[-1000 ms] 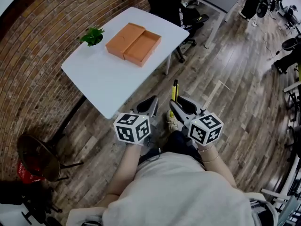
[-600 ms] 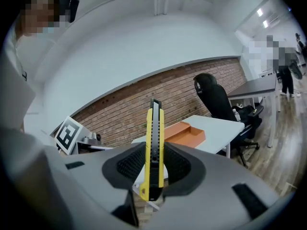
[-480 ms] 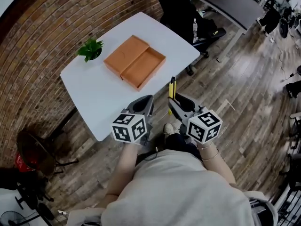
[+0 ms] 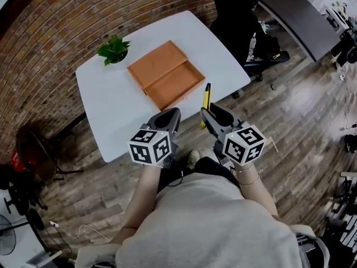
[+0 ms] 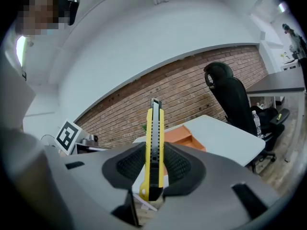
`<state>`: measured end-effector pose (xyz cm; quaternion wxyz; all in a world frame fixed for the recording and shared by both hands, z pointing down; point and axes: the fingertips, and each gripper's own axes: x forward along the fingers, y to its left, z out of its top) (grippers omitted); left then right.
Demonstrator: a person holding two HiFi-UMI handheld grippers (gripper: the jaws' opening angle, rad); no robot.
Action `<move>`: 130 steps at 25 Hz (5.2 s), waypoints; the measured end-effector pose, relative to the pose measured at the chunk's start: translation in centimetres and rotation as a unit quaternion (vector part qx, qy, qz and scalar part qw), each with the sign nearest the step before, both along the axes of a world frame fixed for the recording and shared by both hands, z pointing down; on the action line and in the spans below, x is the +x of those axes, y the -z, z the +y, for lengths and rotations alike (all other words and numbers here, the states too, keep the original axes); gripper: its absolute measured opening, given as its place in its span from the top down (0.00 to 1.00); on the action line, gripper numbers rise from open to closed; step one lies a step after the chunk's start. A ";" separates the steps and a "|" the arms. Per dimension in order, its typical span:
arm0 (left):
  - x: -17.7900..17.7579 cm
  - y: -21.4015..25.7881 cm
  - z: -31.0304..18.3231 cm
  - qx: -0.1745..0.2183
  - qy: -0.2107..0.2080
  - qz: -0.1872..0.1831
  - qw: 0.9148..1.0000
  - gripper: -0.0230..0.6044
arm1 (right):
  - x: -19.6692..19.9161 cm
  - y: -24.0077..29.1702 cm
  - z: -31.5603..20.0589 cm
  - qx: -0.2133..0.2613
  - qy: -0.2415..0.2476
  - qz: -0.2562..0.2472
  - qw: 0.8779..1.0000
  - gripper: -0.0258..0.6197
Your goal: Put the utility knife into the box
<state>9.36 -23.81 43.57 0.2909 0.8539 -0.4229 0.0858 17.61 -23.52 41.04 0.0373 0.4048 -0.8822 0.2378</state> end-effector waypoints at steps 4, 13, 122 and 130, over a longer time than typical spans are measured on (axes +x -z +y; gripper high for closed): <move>-1.0 -0.4 -0.3 -0.007 0.032 -0.002 0.999 0.95 | 0.0 -0.5 -1.2 -0.007 0.021 0.004 1.000 0.78; -4.1 -1.6 0.0 -0.028 0.072 -0.005 0.997 0.95 | -2.4 -0.7 -1.8 -0.017 0.045 -0.015 0.999 0.78; -5.5 -3.3 -6.9 -0.022 0.049 0.000 0.999 0.95 | -6.7 -5.5 -12.9 0.038 0.204 0.225 0.952 0.73; -3.9 -1.0 -6.6 0.007 0.023 -0.021 0.999 0.95 | -3.4 -1.2 -11.6 0.027 0.114 0.091 0.989 0.80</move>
